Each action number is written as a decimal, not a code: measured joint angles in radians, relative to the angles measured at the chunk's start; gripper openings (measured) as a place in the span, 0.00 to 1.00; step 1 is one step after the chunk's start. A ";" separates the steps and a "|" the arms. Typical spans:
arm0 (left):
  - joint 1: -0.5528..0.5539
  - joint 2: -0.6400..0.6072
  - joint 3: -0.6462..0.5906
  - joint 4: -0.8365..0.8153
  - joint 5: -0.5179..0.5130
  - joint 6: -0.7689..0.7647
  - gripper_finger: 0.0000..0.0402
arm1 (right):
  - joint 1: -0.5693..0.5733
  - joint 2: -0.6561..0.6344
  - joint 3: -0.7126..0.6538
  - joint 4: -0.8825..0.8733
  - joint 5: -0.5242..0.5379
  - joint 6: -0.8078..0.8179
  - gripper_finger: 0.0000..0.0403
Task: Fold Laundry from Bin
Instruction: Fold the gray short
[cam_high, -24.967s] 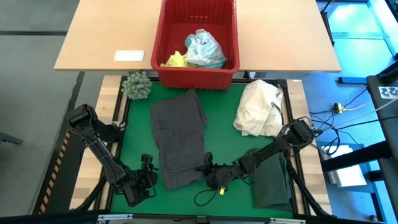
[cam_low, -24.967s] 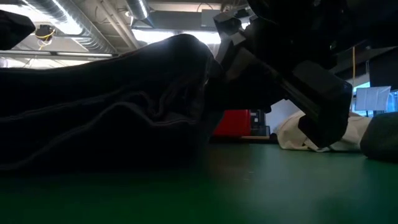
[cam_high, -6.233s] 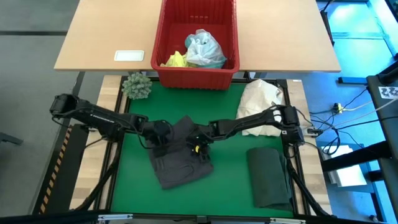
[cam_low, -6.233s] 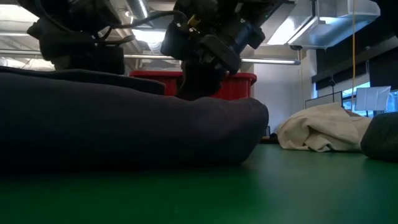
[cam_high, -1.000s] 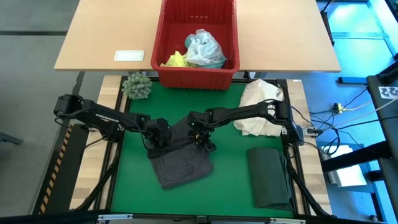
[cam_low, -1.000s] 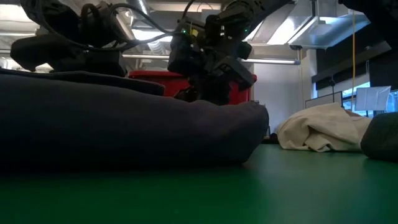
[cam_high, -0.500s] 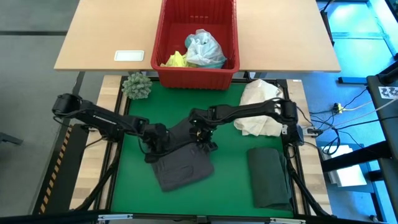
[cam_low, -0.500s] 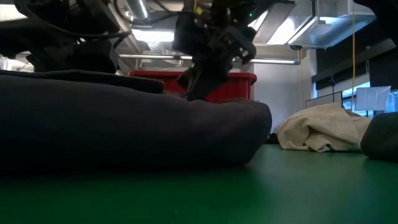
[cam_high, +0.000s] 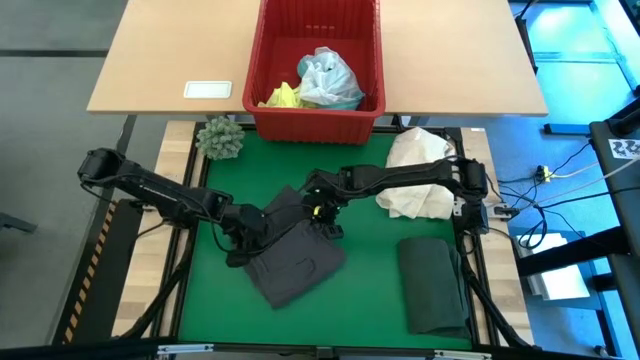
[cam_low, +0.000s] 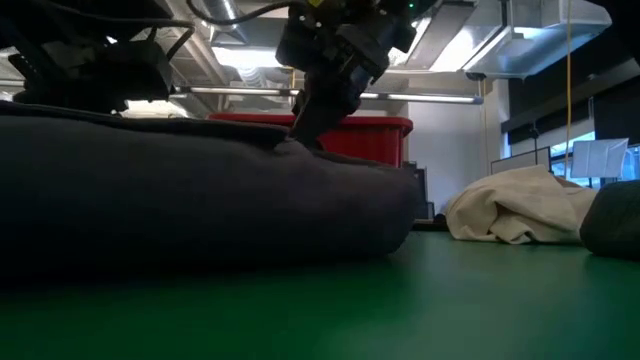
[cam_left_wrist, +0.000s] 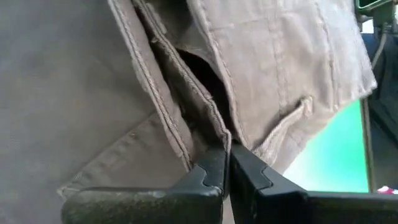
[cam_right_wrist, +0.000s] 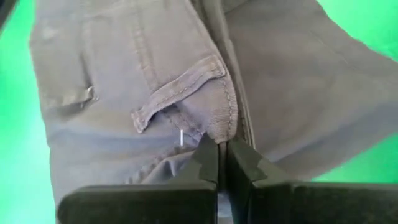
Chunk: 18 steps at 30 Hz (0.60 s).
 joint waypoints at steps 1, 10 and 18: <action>-0.008 0.000 0.000 0.001 0.004 -0.011 0.00 | 0.000 0.000 0.000 0.004 0.007 0.013 0.01; -0.063 0.000 0.001 0.038 0.031 -0.080 0.00 | 0.001 0.000 0.000 -0.015 0.077 0.035 0.04; -0.079 0.000 0.001 0.080 0.076 -0.105 0.00 | 0.025 -0.046 0.000 0.011 0.115 0.041 0.02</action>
